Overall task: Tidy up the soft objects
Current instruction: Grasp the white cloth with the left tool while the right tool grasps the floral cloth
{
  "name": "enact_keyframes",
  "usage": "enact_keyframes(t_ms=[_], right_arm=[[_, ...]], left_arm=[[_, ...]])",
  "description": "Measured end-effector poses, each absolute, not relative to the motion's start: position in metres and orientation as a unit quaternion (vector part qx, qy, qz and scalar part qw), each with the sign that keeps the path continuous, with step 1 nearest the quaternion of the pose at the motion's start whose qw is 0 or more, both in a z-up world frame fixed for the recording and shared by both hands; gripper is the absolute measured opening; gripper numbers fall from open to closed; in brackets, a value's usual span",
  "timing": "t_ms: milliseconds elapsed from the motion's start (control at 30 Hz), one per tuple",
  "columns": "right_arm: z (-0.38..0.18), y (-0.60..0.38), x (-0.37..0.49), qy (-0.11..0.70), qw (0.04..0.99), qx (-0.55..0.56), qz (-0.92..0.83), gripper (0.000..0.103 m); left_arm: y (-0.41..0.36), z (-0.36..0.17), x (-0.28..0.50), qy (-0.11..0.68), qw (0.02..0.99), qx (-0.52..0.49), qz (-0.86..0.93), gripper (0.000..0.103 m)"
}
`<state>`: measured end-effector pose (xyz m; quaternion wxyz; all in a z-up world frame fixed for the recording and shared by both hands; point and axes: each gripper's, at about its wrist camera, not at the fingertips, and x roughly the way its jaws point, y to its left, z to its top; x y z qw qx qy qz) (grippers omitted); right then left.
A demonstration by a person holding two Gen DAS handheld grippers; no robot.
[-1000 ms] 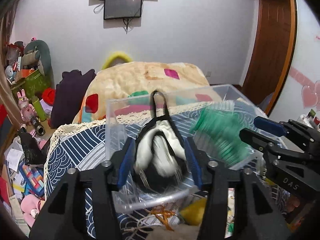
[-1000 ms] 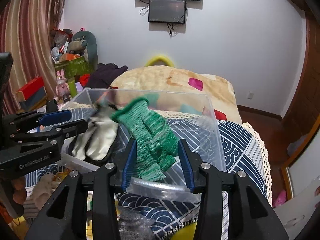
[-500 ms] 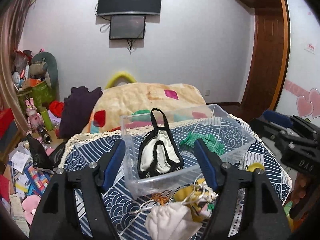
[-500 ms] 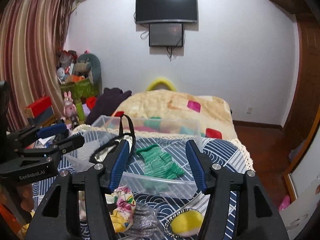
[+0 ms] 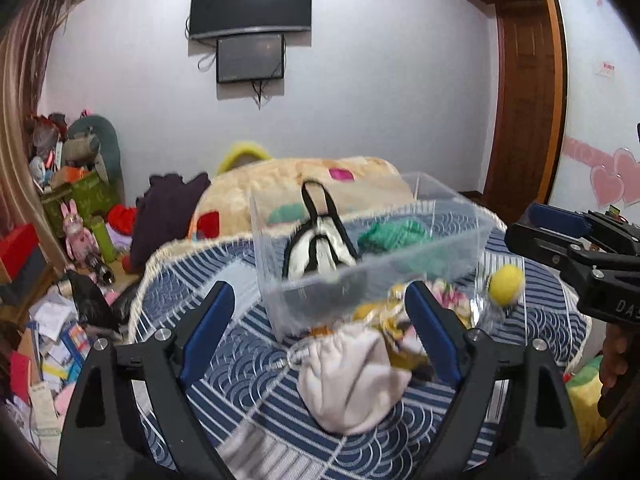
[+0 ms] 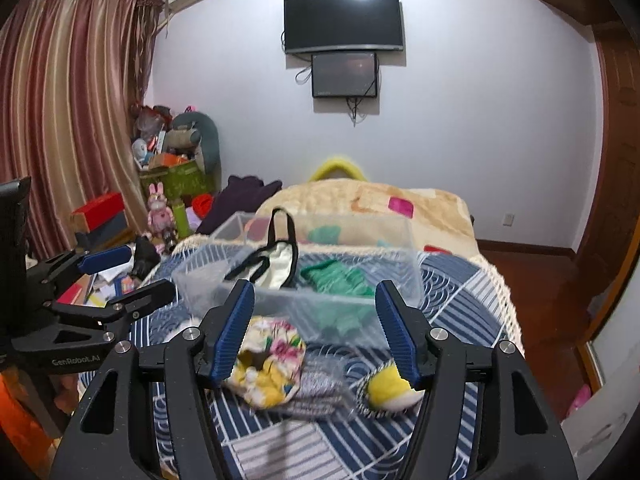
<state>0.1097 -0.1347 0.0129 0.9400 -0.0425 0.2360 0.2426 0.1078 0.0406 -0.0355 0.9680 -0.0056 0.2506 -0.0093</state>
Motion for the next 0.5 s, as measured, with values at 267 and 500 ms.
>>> enact_keyframes(t_ms=[267, 500], right_arm=[[-0.015, -0.122, 0.106, 0.271, 0.926, -0.056, 0.258, 0.060], [-0.042, -0.104, 0.108, 0.312, 0.906, -0.060, 0.281, 0.060]], left_arm=[[0.039, -0.082, 0.110, 0.307, 0.951, -0.025, -0.015, 0.088], [0.036, -0.108, 0.113, 0.329, 0.943, -0.044, -0.022, 0.088]])
